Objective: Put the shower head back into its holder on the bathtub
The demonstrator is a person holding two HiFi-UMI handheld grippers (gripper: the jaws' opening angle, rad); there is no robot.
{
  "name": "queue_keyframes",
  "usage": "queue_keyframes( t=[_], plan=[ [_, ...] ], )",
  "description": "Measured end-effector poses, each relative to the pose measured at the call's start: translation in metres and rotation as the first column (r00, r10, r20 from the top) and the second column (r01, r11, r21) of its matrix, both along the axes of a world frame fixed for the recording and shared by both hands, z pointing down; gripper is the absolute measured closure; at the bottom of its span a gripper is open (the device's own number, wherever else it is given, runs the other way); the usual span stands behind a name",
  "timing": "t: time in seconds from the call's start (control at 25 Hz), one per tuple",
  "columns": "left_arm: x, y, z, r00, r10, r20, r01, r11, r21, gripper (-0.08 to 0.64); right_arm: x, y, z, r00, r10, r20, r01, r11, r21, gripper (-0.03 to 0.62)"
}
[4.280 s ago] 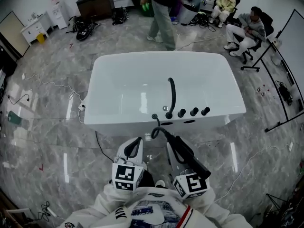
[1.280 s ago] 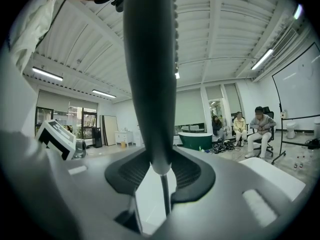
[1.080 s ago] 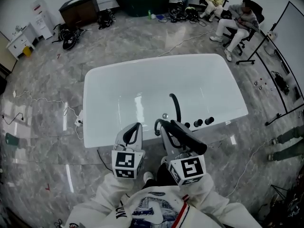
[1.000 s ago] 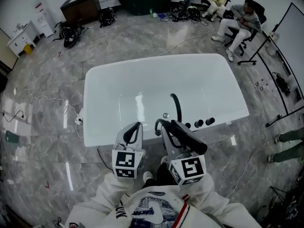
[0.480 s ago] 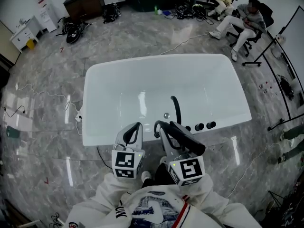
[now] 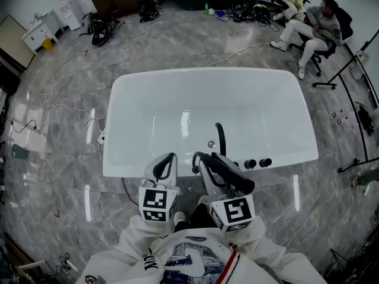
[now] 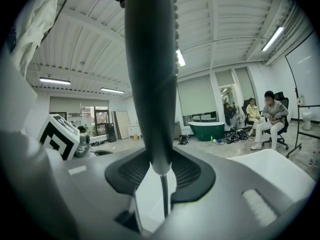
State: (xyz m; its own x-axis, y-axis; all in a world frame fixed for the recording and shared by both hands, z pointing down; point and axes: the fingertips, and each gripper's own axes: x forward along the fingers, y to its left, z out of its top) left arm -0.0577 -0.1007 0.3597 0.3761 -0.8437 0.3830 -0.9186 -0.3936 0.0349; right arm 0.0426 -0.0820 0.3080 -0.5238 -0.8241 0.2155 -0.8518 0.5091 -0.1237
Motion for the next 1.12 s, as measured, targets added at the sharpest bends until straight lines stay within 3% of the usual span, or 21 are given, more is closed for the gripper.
queue_keyframes(
  t=[0.56, 1.12],
  plan=[
    [0.007, -0.013, 0.01, 0.997, -0.076, 0.014, 0.076, 0.997, -0.016, 0.56, 0.003, -0.017, 0.02, 0.996, -0.089, 0.003, 0.089, 0.996, -0.028, 0.454],
    [-0.001, -0.018, 0.042, 1.0, 0.0, -0.013, -0.001, 0.998, -0.069, 0.56, -0.01, -0.014, 0.059, 0.999, -0.028, -0.046, 0.023, 0.993, -0.116, 0.454]
  ],
)
